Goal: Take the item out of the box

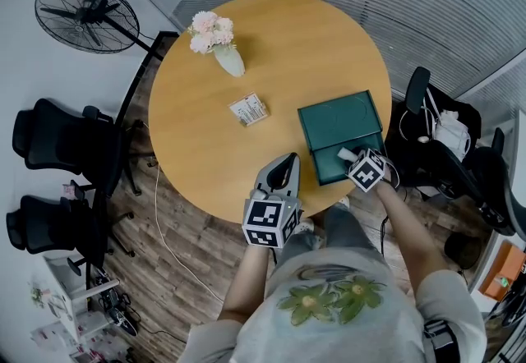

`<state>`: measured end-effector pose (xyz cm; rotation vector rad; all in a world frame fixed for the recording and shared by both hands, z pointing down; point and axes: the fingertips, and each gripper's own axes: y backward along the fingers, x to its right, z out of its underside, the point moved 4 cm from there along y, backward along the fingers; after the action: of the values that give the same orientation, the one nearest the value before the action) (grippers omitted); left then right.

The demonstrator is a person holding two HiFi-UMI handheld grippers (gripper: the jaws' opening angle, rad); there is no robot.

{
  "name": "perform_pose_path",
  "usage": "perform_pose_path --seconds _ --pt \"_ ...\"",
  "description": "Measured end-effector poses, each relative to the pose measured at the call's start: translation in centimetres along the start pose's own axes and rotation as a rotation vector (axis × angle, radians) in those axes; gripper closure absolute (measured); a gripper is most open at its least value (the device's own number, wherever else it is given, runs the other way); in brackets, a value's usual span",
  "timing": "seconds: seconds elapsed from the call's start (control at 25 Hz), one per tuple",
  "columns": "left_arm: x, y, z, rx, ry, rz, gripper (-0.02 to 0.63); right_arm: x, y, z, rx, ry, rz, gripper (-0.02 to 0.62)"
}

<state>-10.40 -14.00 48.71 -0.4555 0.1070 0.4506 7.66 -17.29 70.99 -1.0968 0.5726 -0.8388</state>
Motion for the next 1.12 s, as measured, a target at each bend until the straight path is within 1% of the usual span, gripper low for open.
perform_pose_path --seconds 0.4,0.76,1.12 --pt "0.4 0.4 -0.4 0.013 -0.01 0.009 0.604 0.0 1.6 -0.6 0.03 0.003 0.012 0.442" --pt "0.8 0.6 -0.8 0.022 -0.02 0.017 0.604 -0.5 3.1 -0.7 0.05 0.005 -0.007 0.445" --pt "1.3 0.7 -0.8 0.026 -0.026 0.032 0.604 -0.7 5.5 -1.9 0.117 -0.003 0.006 0.444"
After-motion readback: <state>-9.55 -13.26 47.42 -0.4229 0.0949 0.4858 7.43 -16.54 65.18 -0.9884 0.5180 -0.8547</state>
